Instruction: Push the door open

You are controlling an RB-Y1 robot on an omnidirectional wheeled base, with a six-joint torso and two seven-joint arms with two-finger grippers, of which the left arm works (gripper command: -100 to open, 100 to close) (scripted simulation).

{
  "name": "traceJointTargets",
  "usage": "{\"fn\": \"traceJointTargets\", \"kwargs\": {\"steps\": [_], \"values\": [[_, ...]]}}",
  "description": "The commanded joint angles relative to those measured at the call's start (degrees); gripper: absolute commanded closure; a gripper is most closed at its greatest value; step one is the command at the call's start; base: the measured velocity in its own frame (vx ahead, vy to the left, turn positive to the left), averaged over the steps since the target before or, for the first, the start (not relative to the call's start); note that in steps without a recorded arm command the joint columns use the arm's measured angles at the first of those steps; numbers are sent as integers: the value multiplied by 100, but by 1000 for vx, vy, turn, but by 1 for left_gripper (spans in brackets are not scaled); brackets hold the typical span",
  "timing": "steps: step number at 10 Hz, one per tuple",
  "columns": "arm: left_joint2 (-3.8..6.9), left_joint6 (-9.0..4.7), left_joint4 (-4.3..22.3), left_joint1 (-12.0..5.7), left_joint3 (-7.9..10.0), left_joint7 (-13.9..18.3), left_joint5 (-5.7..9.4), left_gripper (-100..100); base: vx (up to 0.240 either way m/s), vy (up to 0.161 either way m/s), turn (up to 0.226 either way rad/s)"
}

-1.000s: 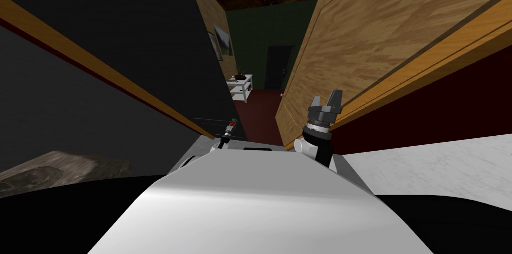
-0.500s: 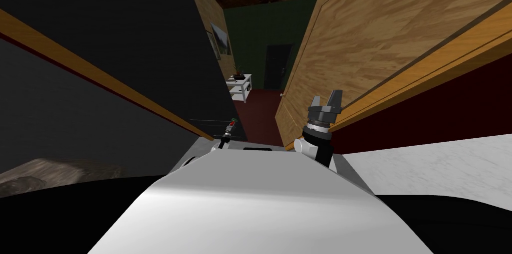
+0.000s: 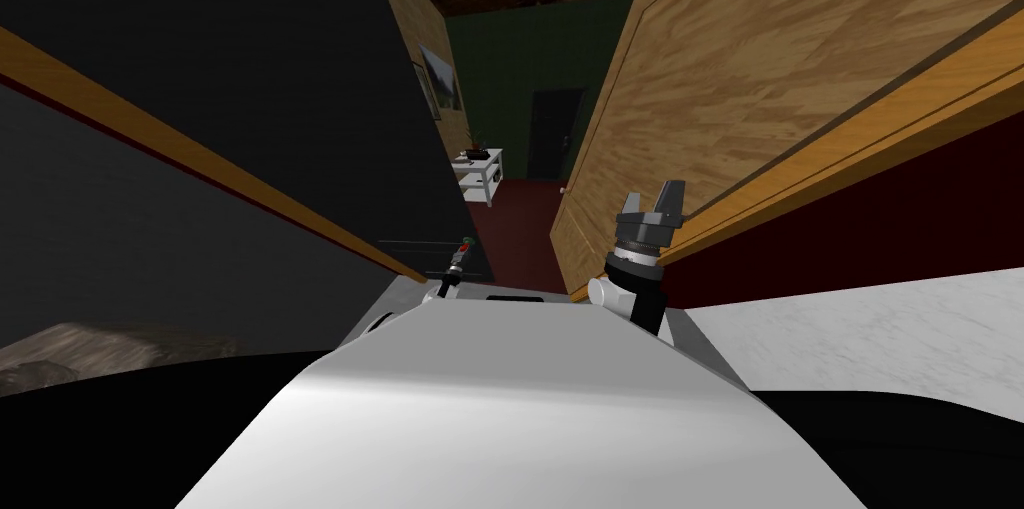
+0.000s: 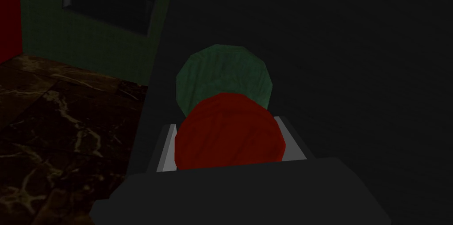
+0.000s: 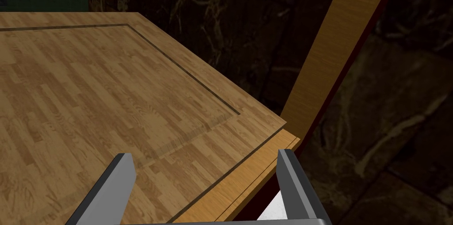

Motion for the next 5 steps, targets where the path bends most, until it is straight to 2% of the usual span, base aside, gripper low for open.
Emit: {"fn": "traceJointTargets", "kwargs": {"steps": [1,2,4,5], "values": [[21,25,-67,0,60,216,64,100,15,2,-17],[21,25,-67,0,60,216,64,100,21,7,-17],[-22,36,-85,-6,119,580,153,100,34,7,-17],[-22,36,-85,-6,119,628,153,100,40,8,-22]]}}
